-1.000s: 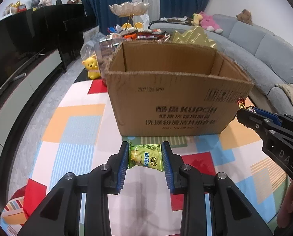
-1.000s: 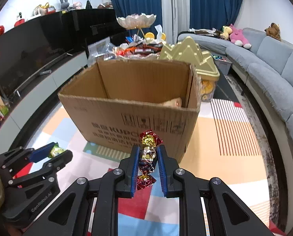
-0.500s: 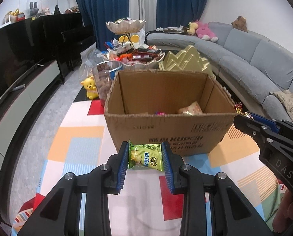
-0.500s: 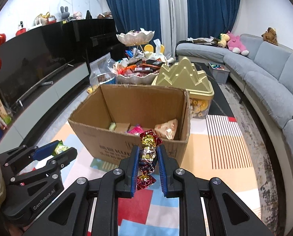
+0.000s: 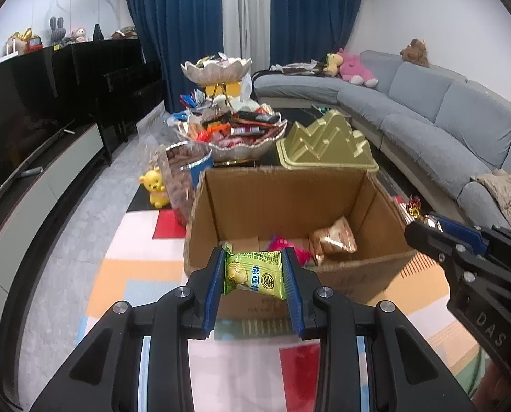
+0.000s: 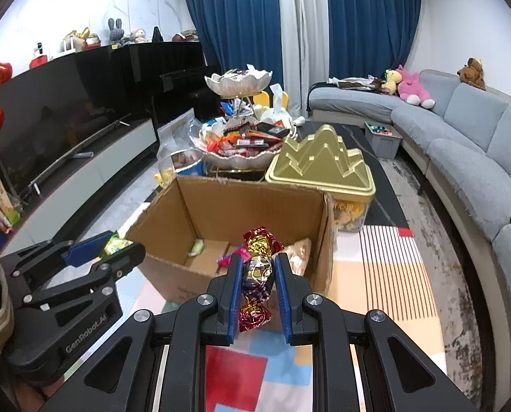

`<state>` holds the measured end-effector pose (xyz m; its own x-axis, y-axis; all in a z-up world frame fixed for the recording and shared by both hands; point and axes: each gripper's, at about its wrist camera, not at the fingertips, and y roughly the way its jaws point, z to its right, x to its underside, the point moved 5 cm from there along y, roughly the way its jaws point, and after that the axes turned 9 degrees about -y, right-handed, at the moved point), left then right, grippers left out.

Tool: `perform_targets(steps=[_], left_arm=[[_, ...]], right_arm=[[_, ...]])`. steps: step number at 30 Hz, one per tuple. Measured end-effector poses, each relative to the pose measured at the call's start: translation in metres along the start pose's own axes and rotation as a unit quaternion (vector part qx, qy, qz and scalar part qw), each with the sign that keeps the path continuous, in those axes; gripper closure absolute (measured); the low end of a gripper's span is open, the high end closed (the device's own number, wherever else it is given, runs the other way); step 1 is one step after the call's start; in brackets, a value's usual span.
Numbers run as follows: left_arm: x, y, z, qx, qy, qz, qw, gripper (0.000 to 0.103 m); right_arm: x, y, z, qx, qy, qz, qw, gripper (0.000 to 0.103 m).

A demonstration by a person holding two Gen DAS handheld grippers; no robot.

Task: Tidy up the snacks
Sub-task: 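Lift the green candy and gold-red candy and carry them over the box, then open both tools to drop the two candies into the box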

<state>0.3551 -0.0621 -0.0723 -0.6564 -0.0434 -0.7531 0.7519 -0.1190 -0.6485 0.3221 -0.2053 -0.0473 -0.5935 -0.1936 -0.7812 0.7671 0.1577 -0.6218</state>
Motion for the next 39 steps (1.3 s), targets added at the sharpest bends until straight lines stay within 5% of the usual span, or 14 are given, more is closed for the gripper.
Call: perform_targets(steps=[12,26,31,36,39], left_arm=[[-0.039,0.027,-0.002,0.003,-0.002,0.018,0.9998,0.07],[-0.049,0.061,-0.005,0.0,-0.004,0.01,0.9999,0.069],[-0.048,0.066,-0.006,0.002,-0.007,-0.001,1.0,0.059],[-0.046,0.067,-0.009,-0.004,-0.008,-0.002,1.0,0.039],[-0.046,0.065,-0.01,-0.006,-0.009,-0.001,0.9999,0.033]], right_arm=[[-0.031,0.016,0.004,0.008,-0.006,0.014,1.0,0.083],[-0.035,0.049,0.008,0.015,-0.002,-0.013,1.0,0.083],[-0.033,0.056,0.011,0.01,0.004,-0.021,1.0,0.08],[-0.033,0.051,0.016,0.024,0.012,-0.012,1.0,0.04],[-0.035,0.047,0.017,0.033,0.013,-0.008,0.999,0.034]])
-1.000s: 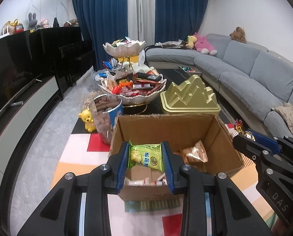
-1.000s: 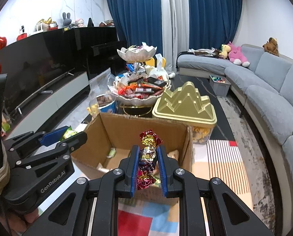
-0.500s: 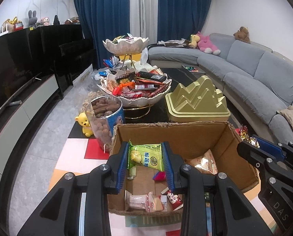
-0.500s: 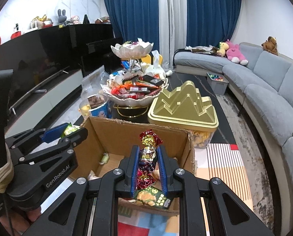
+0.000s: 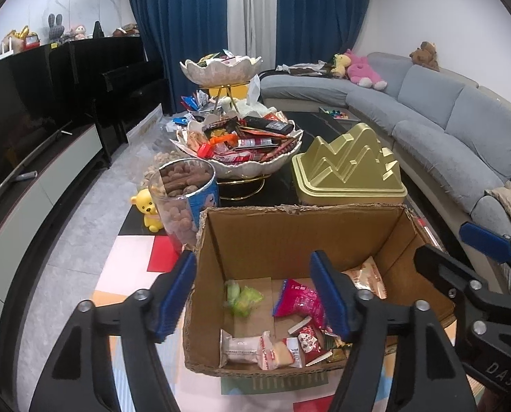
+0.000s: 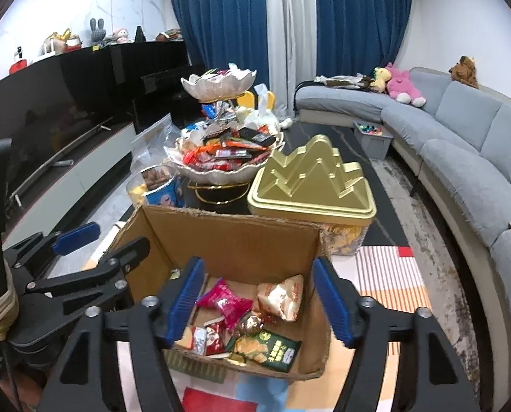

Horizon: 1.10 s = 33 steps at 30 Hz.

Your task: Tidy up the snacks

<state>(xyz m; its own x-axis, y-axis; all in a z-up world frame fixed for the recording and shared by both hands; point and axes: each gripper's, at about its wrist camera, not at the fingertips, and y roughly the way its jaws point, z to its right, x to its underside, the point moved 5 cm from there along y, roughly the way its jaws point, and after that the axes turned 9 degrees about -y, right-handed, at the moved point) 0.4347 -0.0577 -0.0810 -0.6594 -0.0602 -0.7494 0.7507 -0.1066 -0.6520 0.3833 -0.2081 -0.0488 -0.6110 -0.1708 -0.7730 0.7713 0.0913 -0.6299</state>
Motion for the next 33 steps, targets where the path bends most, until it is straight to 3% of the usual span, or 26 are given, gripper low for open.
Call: perform_targets(steps=[6,15,33], left_arm=[[-0.002,-0.007,-0.006,-0.015,-0.004,0.01,0.9998,0.02],[-0.004,-0.03,-0.01,-0.026,-0.008,0.025,0.9993,0.01],[0.009,-0.096,-0.013,-0.026,-0.022,0.037,0.9987,0.009]], right_arm=[[-0.003,-0.007,0.002,0.01,-0.001,0.003,1.0,0.028],[-0.001,-0.025,0.006,0.023,0.009,0.003,1.0,0.024],[0.004,-0.082,-0.003,0.032,0.002,0.019,0.999,0.024]])
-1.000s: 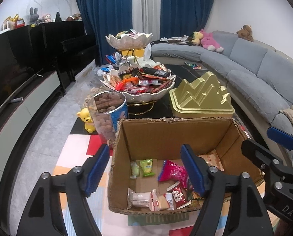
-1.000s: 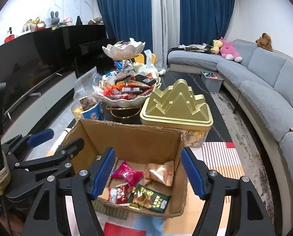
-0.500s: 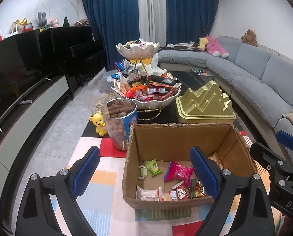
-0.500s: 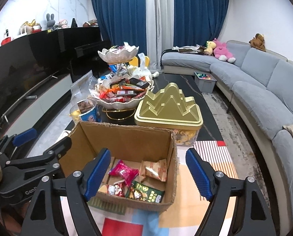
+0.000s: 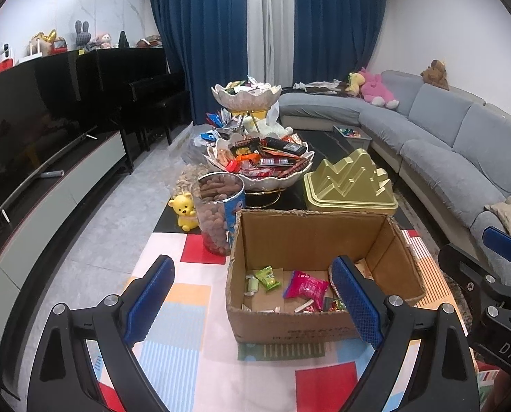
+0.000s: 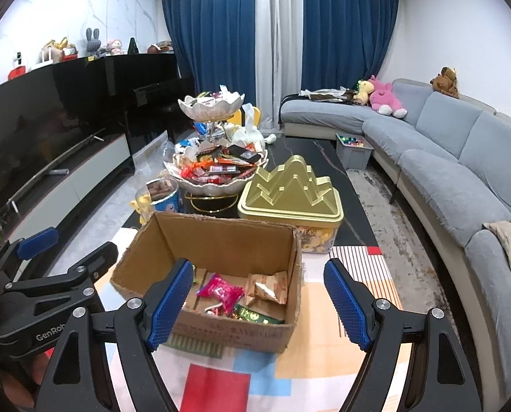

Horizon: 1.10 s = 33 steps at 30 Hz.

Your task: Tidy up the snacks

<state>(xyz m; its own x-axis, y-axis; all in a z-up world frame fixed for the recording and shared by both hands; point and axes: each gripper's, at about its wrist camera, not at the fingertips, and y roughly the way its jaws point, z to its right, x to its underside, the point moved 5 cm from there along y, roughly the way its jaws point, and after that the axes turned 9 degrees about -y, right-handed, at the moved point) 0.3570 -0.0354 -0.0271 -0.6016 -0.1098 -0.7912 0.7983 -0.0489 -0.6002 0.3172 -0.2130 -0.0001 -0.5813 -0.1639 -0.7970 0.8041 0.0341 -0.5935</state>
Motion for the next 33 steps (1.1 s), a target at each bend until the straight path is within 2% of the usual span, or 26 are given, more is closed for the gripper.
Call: perform_targets(steps=[20,33], left_arm=[[0.035,-0.102,0.0,0.003,-0.002,0.014,0.9999,0.009],[0.084,-0.155,0.006,0.012,0.014,0.008,0.9998,0.009]], right_arm=[[0.03,-0.09,-0.003,0.005,0.0,0.022,1.0,0.024],[0.081,-0.14,-0.004,0.005,-0.001,0.009,1.0,0.024]])
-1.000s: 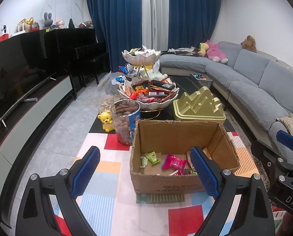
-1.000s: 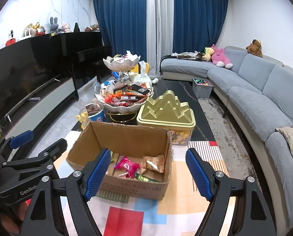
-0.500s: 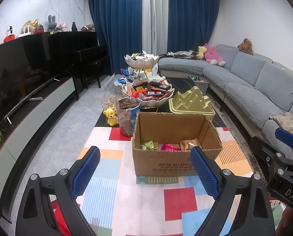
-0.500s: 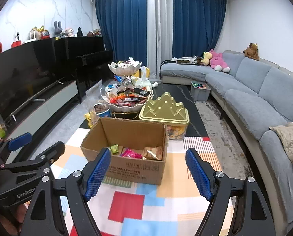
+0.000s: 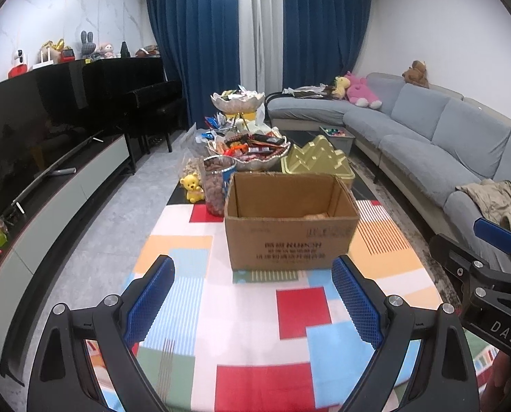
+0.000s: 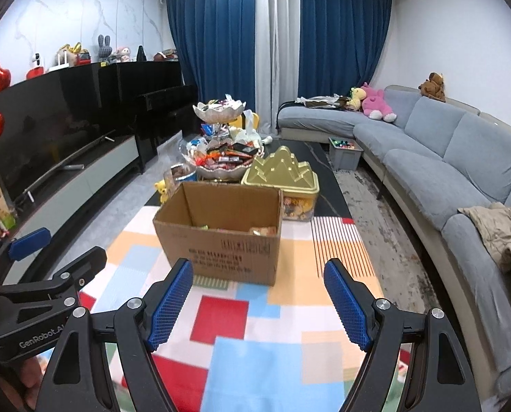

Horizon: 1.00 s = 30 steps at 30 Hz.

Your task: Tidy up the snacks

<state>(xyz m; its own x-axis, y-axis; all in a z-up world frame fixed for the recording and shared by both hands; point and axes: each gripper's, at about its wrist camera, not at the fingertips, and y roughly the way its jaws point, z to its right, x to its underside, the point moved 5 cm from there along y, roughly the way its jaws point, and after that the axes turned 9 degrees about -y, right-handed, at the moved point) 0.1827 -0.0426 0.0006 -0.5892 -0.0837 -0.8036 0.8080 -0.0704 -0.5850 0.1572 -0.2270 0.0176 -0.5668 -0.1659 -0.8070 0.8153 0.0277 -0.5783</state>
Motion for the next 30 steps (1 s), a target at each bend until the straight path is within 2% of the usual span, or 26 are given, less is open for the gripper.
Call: perform_targets(steps=[14,17,30], left_arm=[[0.053,-0.047,-0.004,-0.002,0.005,-0.013,0.9999,0.009],[0.062,-0.059,-0.009,-0.006,-0.006,-0.015,0.9999,0.006],[0.08,-0.084,-0.021,-0.022,-0.007,-0.011,0.9997,0.004]], right_arm=[[0.036,-0.052,0.001,0.012,0.011,0.011,1.0,0.024],[0.04,-0.06,0.0,0.01,0.015,0.011,1.0,0.024],[0.058,-0.091,-0.01,0.013,0.013,0.014,1.0,0.023]])
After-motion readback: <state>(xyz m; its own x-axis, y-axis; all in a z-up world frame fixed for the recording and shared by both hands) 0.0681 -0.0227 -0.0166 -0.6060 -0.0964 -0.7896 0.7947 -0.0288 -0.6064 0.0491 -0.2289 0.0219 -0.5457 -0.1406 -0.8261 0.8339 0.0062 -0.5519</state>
